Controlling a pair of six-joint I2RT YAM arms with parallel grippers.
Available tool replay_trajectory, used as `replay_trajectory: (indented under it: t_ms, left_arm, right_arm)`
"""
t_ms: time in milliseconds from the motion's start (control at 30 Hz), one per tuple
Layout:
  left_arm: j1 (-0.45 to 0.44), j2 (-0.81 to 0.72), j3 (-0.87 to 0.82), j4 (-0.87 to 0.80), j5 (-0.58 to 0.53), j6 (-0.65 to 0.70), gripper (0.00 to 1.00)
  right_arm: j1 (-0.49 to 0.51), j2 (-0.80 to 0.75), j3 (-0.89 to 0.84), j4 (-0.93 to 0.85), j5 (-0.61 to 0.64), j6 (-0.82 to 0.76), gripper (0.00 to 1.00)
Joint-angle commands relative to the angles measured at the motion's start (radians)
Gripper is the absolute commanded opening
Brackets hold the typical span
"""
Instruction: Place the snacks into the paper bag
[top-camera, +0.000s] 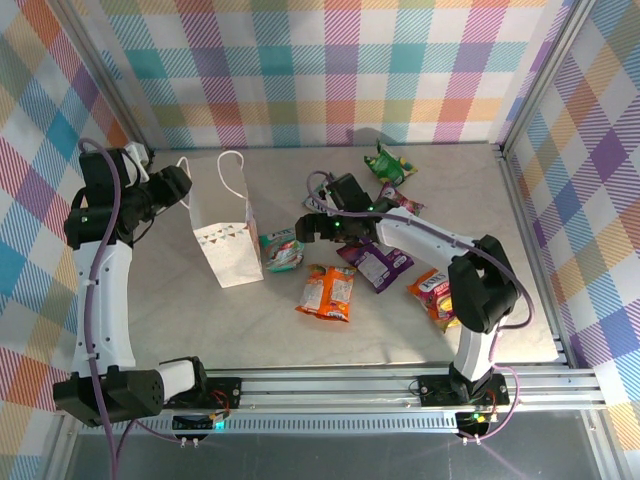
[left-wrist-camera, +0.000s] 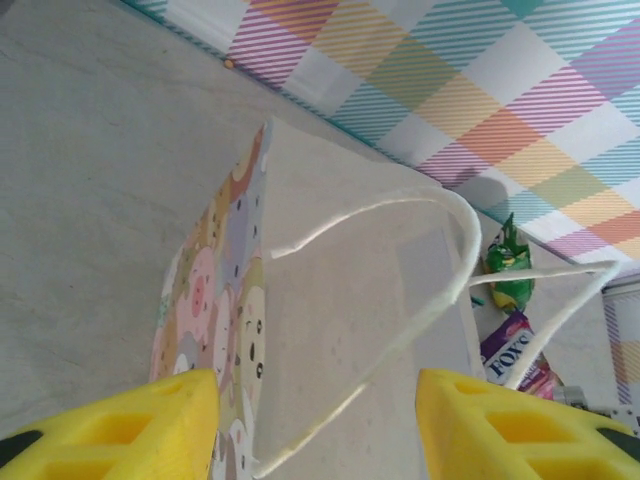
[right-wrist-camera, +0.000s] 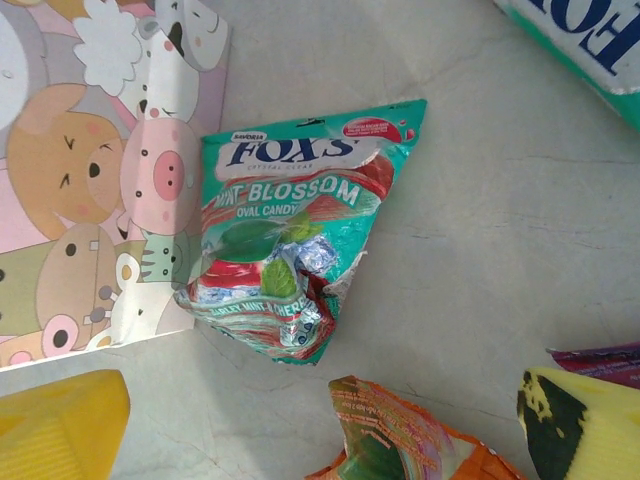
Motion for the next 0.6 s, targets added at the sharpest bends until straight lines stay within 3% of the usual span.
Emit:
replay_trajectory:
  t_ms: [0, 267, 567]
  left_arm:
    - [0.013, 0.004, 0.044, -0.008, -0.067, 0.035, 0.53]
    - [0.017, 0.020, 0.036, -0.020, -0.097, 0.052, 0.45]
    - [0.023, 0.024, 0.013, -0.011, -0.089, 0.043, 0.43]
  right_arm:
    - [0.012, 0.032, 0.050, 0.004, -0.025, 0.014, 0.99]
    - [0.042, 0.114, 0.110, -0.011, -0.051, 0.021, 1.00]
    - [0.071, 0.224, 0.218, -0.062, -0.042, 0.029, 1.00]
